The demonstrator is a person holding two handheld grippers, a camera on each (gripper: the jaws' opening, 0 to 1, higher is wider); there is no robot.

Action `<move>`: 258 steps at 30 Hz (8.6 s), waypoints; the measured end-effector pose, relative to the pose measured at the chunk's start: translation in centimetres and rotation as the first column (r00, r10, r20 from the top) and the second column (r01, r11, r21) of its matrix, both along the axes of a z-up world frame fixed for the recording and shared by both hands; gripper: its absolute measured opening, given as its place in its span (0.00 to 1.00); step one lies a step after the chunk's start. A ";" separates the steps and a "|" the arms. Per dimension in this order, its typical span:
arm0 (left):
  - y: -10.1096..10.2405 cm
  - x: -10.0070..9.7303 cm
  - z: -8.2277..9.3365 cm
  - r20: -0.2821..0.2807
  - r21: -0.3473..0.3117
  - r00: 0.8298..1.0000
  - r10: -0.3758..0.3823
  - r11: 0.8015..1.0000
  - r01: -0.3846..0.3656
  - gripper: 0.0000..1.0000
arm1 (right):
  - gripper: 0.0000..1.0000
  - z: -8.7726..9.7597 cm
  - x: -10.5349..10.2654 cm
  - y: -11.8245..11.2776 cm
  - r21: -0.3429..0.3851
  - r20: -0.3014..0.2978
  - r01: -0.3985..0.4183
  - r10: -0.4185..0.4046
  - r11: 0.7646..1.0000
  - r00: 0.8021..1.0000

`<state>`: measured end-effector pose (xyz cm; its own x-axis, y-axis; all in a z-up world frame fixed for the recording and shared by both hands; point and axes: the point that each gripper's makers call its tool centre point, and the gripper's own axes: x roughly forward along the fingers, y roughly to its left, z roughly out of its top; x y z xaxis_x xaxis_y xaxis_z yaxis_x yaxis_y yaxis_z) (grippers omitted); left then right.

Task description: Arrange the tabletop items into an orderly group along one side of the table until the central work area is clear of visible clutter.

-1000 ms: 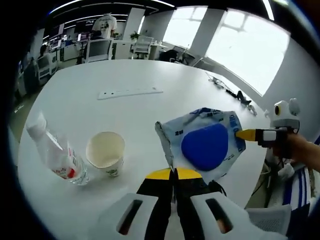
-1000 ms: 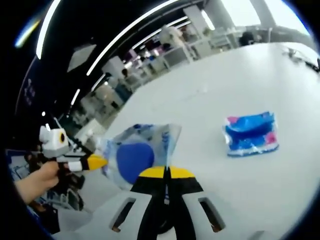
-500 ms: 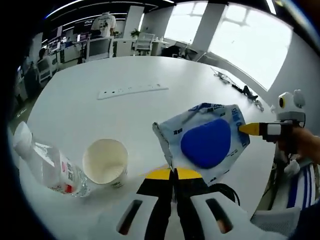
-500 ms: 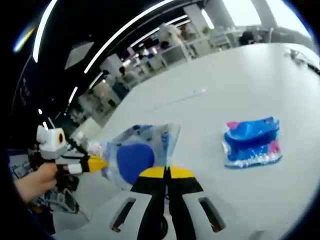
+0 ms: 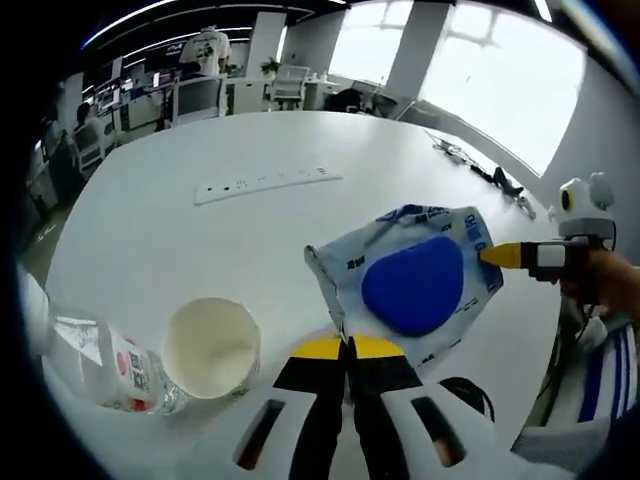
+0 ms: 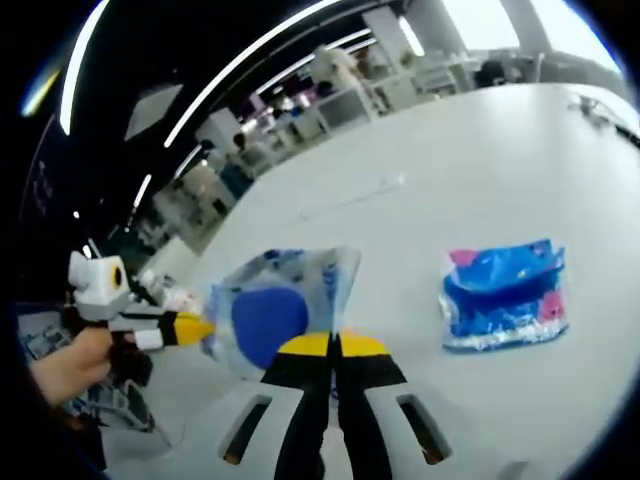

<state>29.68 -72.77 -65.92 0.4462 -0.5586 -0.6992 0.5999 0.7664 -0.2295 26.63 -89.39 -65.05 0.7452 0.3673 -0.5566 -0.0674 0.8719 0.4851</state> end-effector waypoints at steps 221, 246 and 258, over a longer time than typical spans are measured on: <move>3.2 -2.0 5.3 0.343 -0.125 0.928 0.146 0.986 -0.109 0.99 | 0.59 -3.3 -8.0 3.9 -0.091 0.127 -0.098 0.109 0.991 0.986; 9.0 -13.7 -0.5 0.064 -0.142 0.952 0.300 0.947 -0.289 0.99 | 0.64 -5.1 -9.9 6.4 -0.215 0.033 -0.285 0.298 0.934 0.954; 10.3 -15.8 -2.5 -0.016 -0.118 0.943 0.332 0.936 -0.332 0.99 | 0.41 -8.8 -11.9 6.9 -0.282 -0.128 -0.366 0.343 0.887 0.930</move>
<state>13.92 -62.51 -68.42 0.6234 -0.4560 -0.6352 0.3171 0.8900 -0.3277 14.71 -82.46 -73.82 0.5496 0.4094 -0.7282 -0.3736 0.9001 0.2241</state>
